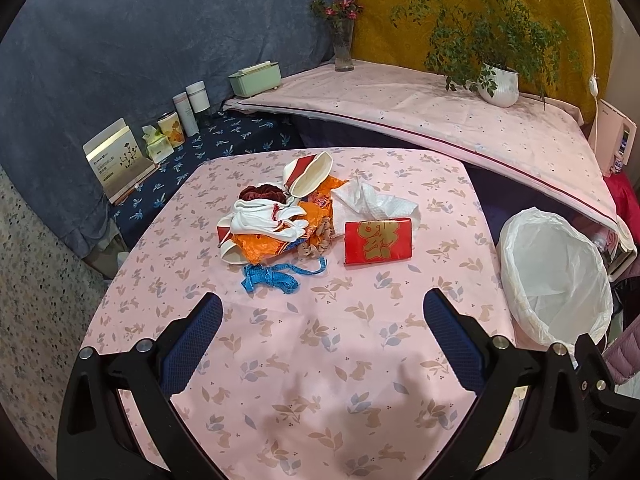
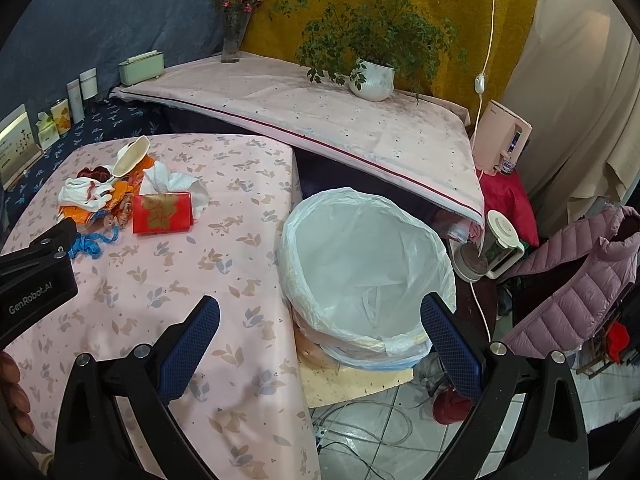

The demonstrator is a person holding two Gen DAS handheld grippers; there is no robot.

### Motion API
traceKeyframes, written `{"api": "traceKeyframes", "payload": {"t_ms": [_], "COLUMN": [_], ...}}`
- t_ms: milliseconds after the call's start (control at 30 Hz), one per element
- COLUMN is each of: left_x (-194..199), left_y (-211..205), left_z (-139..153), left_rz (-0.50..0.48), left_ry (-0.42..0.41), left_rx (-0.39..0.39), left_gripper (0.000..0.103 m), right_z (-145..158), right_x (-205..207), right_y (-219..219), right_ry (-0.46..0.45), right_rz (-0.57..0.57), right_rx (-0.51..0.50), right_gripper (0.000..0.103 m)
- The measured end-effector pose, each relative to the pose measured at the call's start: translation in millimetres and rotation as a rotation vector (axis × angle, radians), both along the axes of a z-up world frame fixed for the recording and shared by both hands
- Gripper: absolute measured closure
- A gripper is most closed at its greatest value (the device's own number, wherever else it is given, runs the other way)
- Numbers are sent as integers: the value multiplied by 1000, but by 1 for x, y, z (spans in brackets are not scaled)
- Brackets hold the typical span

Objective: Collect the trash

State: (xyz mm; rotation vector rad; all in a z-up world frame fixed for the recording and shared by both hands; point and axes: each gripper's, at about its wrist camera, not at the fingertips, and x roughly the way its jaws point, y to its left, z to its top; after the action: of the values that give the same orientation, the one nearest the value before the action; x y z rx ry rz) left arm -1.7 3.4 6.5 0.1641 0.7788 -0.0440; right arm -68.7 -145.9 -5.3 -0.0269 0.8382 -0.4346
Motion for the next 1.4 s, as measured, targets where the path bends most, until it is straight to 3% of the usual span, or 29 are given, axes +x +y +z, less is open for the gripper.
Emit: {"api": "traceKeyframes", "payload": {"t_ms": [1267, 1400], "left_x": [0, 3], "left_y": [-4, -2], "left_z": [1, 2], "left_rz": [-25, -37], "left_ry": [-18, -11], "left_rx": [-12, -43], "left_gripper": [7, 7], "right_z": [2, 3], "right_x": [2, 3], "right_y": [-4, -4], "right_ry": [-13, -19], "right_rz": [-27, -35], "right_rx": [1, -2], "right_gripper": [7, 7]}}
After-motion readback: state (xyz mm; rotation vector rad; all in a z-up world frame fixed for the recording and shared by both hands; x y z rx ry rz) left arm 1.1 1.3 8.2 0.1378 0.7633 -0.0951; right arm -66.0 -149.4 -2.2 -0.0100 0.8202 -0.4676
